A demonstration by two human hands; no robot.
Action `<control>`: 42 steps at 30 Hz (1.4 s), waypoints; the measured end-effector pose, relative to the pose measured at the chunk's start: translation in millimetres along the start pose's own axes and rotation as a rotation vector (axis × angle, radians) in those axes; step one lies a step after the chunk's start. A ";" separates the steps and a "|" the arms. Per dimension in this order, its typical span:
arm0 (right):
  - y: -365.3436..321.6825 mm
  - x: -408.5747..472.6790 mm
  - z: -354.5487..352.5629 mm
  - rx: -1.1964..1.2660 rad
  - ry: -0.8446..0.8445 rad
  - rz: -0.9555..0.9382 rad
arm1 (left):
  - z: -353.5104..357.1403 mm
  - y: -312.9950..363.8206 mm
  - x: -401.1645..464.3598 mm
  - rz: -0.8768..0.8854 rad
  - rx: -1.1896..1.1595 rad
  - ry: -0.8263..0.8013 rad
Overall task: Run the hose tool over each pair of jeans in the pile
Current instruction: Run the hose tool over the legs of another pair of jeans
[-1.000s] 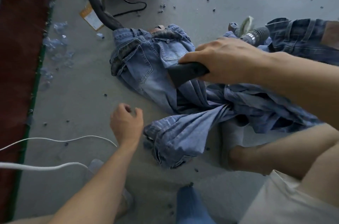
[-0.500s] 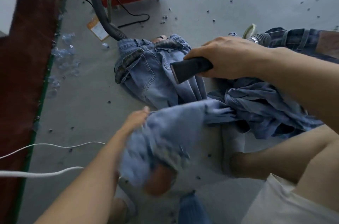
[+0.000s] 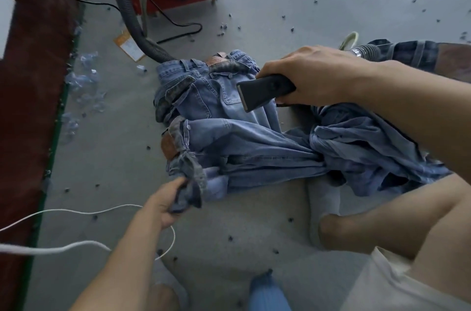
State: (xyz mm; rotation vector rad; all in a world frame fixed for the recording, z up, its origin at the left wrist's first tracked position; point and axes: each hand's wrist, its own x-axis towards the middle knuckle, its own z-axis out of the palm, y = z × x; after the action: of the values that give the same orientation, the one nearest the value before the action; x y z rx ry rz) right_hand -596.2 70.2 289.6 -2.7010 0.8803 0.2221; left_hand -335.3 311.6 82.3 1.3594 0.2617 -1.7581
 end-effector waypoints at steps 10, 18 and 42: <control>1.7 -3.1 2.1 -0.039 -0.045 0.005 | -20.2 20.4 3.2 0.330 -0.637 0.367; -0.9 2.4 15.3 -0.108 -0.098 -0.069 | -20.3 -22.9 39.9 0.261 0.535 1.146; -23.4 0.6 32.7 -0.204 -0.220 -0.116 | 91.0 -27.9 99.5 0.812 1.929 0.505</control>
State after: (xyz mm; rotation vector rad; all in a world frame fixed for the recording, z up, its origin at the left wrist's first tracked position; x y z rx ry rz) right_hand -583.6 98.4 263.8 -2.8299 0.6670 0.5999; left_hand -419.7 221.3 21.7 2.4823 -1.8947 -0.5070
